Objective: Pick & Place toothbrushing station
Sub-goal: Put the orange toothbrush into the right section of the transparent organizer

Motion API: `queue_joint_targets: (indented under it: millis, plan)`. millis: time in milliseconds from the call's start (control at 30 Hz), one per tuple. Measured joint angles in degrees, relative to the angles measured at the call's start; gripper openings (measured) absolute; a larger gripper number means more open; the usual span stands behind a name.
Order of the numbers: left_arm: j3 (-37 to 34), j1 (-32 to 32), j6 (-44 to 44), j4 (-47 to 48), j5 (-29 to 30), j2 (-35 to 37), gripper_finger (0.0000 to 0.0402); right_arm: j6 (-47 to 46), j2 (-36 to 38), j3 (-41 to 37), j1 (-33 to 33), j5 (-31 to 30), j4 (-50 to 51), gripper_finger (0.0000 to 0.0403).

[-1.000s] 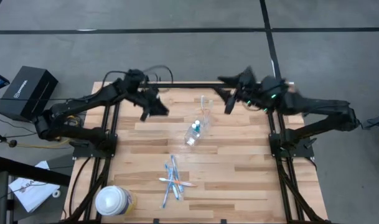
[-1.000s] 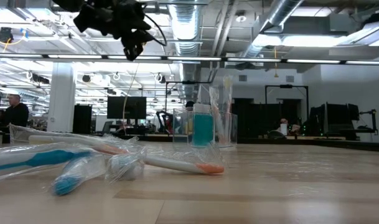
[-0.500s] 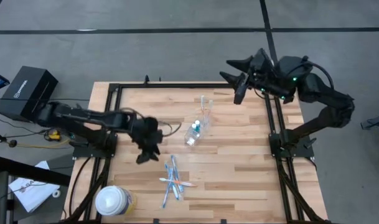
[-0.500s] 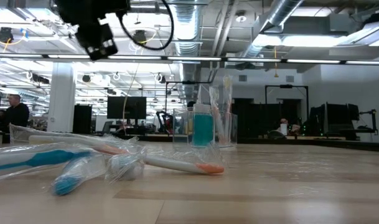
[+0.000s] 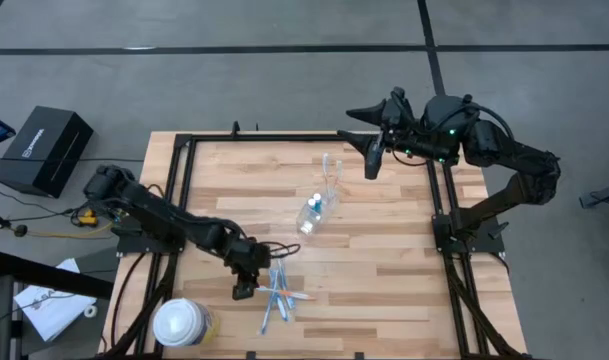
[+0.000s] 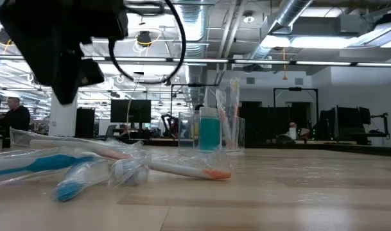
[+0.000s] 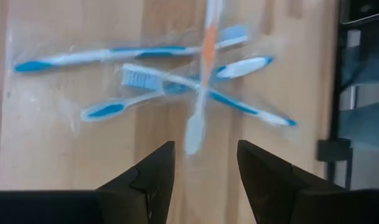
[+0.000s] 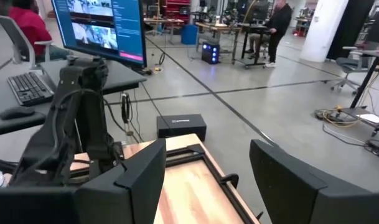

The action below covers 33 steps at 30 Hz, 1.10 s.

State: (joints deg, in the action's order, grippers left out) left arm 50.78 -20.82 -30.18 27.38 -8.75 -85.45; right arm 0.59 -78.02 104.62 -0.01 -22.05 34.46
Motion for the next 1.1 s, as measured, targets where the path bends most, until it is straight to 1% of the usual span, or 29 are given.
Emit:
queue_joint_targets:
  millis: [167, 333, 500, 667, 933, 1100]
  plan:
    - [0.00, 0.07, 1.47, -0.57, 0.47, -3.19, 0.0171, -0.14, 0.12, 0.00, 0.37, 1.21, -0.18, 0.0223]
    - [0.00, -0.07, 2.35, -2.11, -0.42, -5.21, 0.0171, -0.14, 0.24, 0.00, 0.44, 1.28, -0.18, 0.0223]
    - [0.00, -0.52, 1.92, -5.33, -3.09, -5.36, 0.0172, -0.12, 0.24, 0.00, 0.44, 1.28, -0.15, 0.0223]
    - [0.00, -1.82, 1.79, -5.39, -3.28, -5.50, 0.0174, -0.12, 0.24, 0.00, 0.44, 1.69, -0.14, 0.0223]
    - [-2.09, -2.62, 0.00, -5.67, -0.27, -5.86, 0.0175, -0.12, 0.24, 0.00, 0.28, 2.57, -0.14, 0.0223]
    - [-3.13, -2.61, -0.10, -7.97, 0.23, -5.86, 0.0175, -0.14, 0.24, 0.00, 0.28, 2.57, -0.17, 0.0223]
